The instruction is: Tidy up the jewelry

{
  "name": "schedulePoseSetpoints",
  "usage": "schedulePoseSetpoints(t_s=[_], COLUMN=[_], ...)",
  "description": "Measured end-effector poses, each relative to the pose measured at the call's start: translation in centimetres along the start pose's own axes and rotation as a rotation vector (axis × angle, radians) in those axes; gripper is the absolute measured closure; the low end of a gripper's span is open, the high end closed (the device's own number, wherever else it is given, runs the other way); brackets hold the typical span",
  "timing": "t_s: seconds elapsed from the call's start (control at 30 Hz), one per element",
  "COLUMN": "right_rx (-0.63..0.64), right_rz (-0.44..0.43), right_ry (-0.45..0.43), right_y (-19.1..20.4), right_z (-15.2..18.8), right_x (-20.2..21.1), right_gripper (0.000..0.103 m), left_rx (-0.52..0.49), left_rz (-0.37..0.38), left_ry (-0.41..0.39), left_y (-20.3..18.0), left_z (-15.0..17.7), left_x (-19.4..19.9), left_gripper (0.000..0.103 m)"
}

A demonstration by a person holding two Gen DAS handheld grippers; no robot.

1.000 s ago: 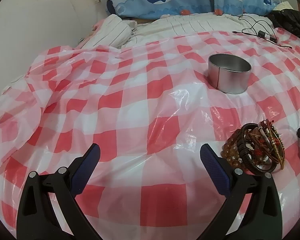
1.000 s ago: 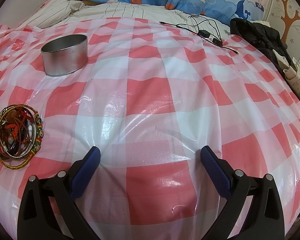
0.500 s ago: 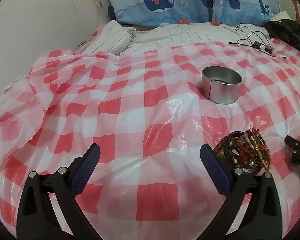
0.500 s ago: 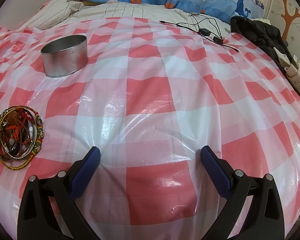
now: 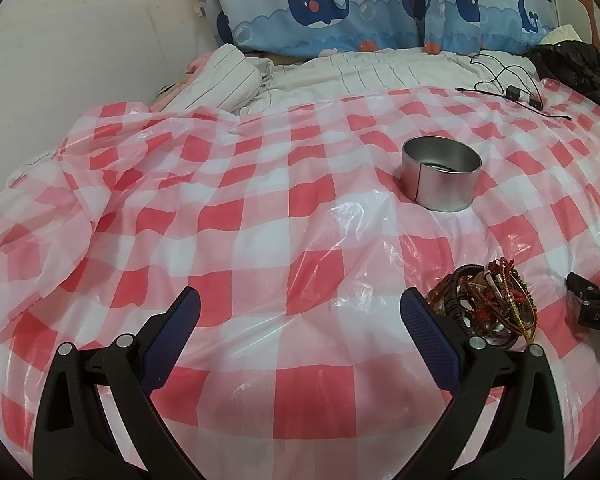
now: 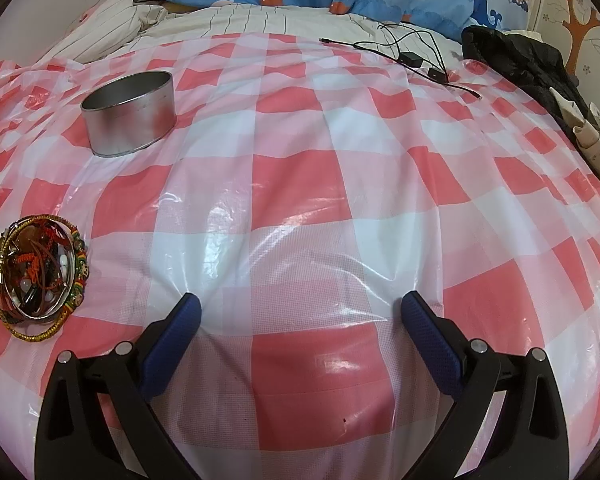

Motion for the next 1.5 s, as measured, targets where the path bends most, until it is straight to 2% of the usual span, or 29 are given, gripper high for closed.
schedulePoseSetpoints(t_s=[0.23,0.43,0.63,1.1,1.23,1.33,1.5], right_rx=[0.001,0.008,0.008,0.008,0.007,0.016,0.052], right_rz=[0.002,0.011,0.01,0.011,-0.001,-0.081,-0.176], right_ry=[0.0,-0.001,-0.001,-0.001,-0.002,-0.043,-0.193], right_y=[0.0,0.0,0.0,0.0,0.0,0.7,2.3], right_z=[0.0,0.0,0.0,0.0,0.0,-0.4,-1.6], right_x=[0.0,0.0,0.0,0.0,0.2,1.1,4.2], right_gripper=[0.007,0.007,0.007,0.007,0.007,0.007,0.007], left_rx=[-0.007,-0.016,0.002,-0.063,-0.062,-0.02,0.027], left_rz=[-0.008,-0.043,-0.035,-0.075,-0.052,-0.002,0.027], left_ry=[0.003,0.017,0.04,0.038,0.057,0.11,0.161], left_y=[-0.1,-0.2,-0.2,-0.9,-1.0,-0.6,-0.2], left_z=[0.1,0.3,0.5,1.0,1.2,1.5,2.1], left_x=[-0.1,-0.6,-1.0,-1.3,-1.6,-2.2,-3.0], left_gripper=[0.007,0.007,0.007,0.007,0.007,0.007,0.007])
Point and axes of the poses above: each gripper's, at about its wrist camera, not at the fingertips, and x roughly against the way its jaws point, y to its left, z to its underside, the point moved 6 cm from there along -x, roughly the way its jaws point, and after that the axes turned 13 degrees about x, right-handed, at the moved point
